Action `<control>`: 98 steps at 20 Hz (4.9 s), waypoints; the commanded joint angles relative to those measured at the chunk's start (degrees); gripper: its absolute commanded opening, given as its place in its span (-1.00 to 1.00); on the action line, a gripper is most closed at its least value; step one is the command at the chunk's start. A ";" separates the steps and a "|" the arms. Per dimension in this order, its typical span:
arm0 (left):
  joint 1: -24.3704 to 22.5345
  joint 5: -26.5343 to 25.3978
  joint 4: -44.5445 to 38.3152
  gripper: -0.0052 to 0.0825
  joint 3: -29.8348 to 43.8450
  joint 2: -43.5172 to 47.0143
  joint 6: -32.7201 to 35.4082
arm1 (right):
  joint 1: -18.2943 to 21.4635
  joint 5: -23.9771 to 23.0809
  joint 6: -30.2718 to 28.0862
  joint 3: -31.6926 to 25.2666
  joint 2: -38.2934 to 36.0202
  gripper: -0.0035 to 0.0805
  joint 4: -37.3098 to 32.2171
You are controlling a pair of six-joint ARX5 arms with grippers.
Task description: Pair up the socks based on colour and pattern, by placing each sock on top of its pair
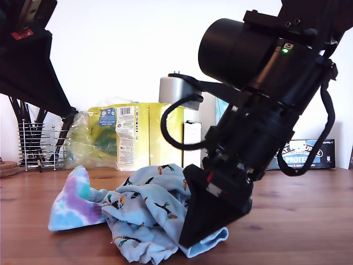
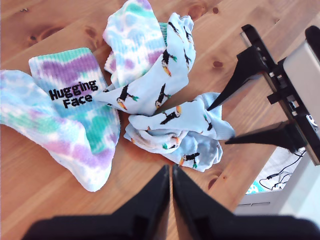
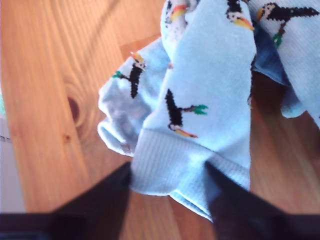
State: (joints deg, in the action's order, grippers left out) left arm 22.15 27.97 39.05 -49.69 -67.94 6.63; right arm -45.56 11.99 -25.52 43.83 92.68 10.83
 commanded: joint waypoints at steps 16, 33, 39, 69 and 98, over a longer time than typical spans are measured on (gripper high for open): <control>0.13 0.07 -0.81 -0.94 0.98 0.09 0.44 | 8.37 -35.19 -3.04 38.29 -1.90 -0.95 26.08; 0.09 0.07 -3.04 -0.94 0.98 0.09 0.39 | 17.84 -39.85 12.07 43.47 -1.81 -0.95 33.70; 0.09 0.07 -3.15 -0.94 0.98 0.09 0.46 | 17.84 -25.66 26.95 31.69 -1.36 -0.95 48.89; 1.14 1.86 -4.55 -0.90 0.98 -0.50 -0.63 | -0.83 -5.07 37.88 21.18 -3.45 0.00 49.96; 12.17 -4.46 -36.83 -0.94 -20.00 -49.77 -5.81 | 10.71 -10.93 25.38 22.27 -29.16 -0.95 49.94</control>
State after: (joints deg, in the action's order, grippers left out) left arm 33.95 23.11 0.54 -70.19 -116.44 0.16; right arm -34.96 1.04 0.05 66.02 63.33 60.97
